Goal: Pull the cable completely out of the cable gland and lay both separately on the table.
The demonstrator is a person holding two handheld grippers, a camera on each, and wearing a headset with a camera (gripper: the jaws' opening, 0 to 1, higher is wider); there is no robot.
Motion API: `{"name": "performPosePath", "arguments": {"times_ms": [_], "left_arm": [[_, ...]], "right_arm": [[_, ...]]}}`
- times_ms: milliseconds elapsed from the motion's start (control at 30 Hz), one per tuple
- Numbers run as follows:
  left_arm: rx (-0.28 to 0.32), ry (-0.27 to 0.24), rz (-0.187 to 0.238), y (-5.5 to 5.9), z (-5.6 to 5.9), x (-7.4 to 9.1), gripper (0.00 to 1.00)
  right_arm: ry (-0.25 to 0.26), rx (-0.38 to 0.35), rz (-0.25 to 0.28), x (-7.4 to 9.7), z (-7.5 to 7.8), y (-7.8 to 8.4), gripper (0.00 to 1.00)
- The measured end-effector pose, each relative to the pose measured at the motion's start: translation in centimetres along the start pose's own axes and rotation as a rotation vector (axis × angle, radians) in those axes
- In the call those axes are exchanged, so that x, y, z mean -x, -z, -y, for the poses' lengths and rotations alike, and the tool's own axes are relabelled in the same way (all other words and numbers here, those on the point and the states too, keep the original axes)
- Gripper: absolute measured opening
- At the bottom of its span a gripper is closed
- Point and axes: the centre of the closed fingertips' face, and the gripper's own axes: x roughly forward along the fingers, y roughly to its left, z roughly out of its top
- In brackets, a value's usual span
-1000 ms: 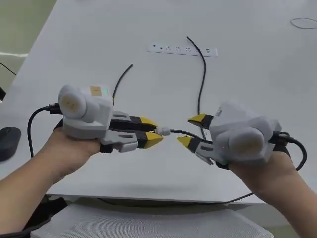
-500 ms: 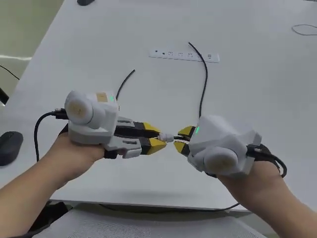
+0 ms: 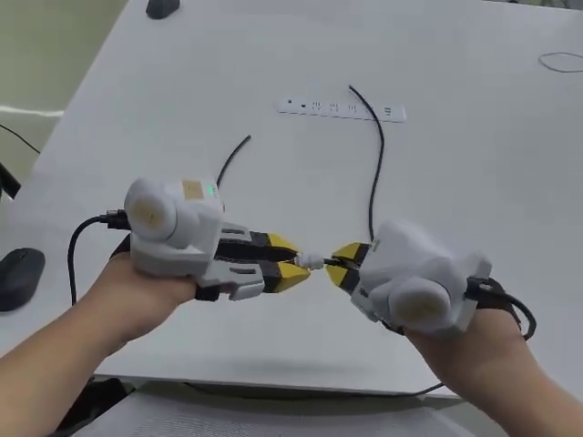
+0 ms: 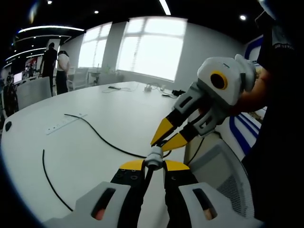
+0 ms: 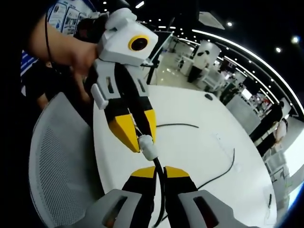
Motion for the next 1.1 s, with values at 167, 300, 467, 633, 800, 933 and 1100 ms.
{"name": "performPosePath", "arguments": {"times_ms": [167,300,467,633,800,933,1100], "left_arm": [[-0.005,-0.008,-0.002,0.1,-0.2,0.0,0.15],[-0.006,-0.014,-0.002,-0.1,-0.2,0.1,0.15],[-0.006,-0.018,-0.004,-0.1,-0.1,0.1,0.15],[0.015,-0.014,-0.001,-0.1,0.2,0.1,0.15],[0.013,-0.011,-0.004,0.1,0.4,0.2,0.15],[0.012,-0.007,-0.005,0.2,0.6,0.1,0.15],[0.011,-0.002,-0.015,0.4,1.0,-0.1,0.15]], "right_arm": [[0.015,-0.057,-0.002,0.2,0.8,0.9,0.0],[0.017,-0.129,0.005,0.3,1.2,1.6,0.0],[0.039,-0.197,-0.004,0.4,2.0,3.0,0.0],[0.048,-0.258,0.003,0.4,2.3,4.4,0.0],[0.06,-0.376,-0.013,0.3,2.6,6.4,0.0],[0.09,-0.453,-0.031,0.3,3.1,8.1,0.0],[0.088,-0.528,-0.047,0.3,2.9,8.9,0.0]]}}
